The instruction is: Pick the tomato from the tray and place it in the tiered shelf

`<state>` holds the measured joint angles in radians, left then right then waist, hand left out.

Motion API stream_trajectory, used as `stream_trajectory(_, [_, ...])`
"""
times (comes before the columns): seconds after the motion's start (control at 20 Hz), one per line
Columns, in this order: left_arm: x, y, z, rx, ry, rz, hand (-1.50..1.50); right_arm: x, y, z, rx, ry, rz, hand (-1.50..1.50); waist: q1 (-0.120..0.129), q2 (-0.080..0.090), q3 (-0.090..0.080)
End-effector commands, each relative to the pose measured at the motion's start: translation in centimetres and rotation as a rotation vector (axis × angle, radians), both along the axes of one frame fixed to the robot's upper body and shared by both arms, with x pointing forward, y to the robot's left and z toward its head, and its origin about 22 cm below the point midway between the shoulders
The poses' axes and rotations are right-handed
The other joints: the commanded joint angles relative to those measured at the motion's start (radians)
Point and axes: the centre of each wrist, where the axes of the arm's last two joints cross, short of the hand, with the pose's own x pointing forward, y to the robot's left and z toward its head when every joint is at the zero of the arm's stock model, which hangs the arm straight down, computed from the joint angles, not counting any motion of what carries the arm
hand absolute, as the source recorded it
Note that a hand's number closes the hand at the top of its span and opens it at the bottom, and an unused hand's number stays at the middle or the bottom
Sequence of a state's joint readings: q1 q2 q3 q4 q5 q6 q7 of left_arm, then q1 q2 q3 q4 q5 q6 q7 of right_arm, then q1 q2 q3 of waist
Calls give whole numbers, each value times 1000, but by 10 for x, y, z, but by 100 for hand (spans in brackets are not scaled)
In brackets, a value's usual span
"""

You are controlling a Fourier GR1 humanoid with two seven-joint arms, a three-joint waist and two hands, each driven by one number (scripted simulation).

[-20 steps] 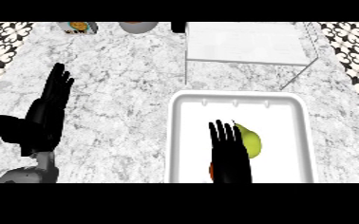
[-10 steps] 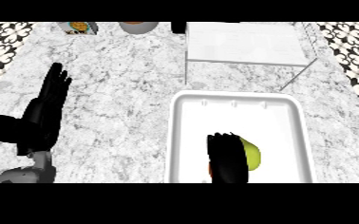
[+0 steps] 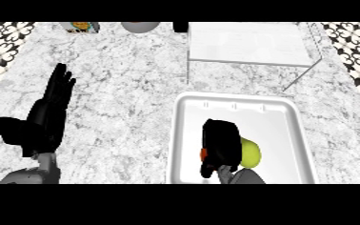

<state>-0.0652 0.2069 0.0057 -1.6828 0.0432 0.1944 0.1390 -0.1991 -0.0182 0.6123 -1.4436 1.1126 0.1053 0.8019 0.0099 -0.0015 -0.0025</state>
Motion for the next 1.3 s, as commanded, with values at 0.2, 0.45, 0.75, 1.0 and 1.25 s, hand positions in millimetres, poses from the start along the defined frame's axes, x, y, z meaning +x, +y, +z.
stream_trajectory(0.2, [2, 9, 7, -11, 8, 12, 0, -1, 25, 58, 219, -35, -25, 150, -6, 0, 2])
stream_trajectory(0.45, [-3, 7, 2, 10, 18, -6, 0, 0, 25, 126, 483, -300, -121, 150, -1, -5, 3])
stream_trajectory(0.75, [1, -1, -10, -10, 22, 12, 0, 2, 7, 186, 463, -485, -287, 150, -21, -4, 1])
stream_trajectory(1.0, [4, 5, -3, -2, 12, 14, 0, 6, -3, 203, 371, -527, -328, 150, -15, -1, 2])
stream_trajectory(1.25, [-12, -2, 13, -10, 14, -5, 0, 24, -31, 214, 387, -559, -362, 150, -7, -1, 2])
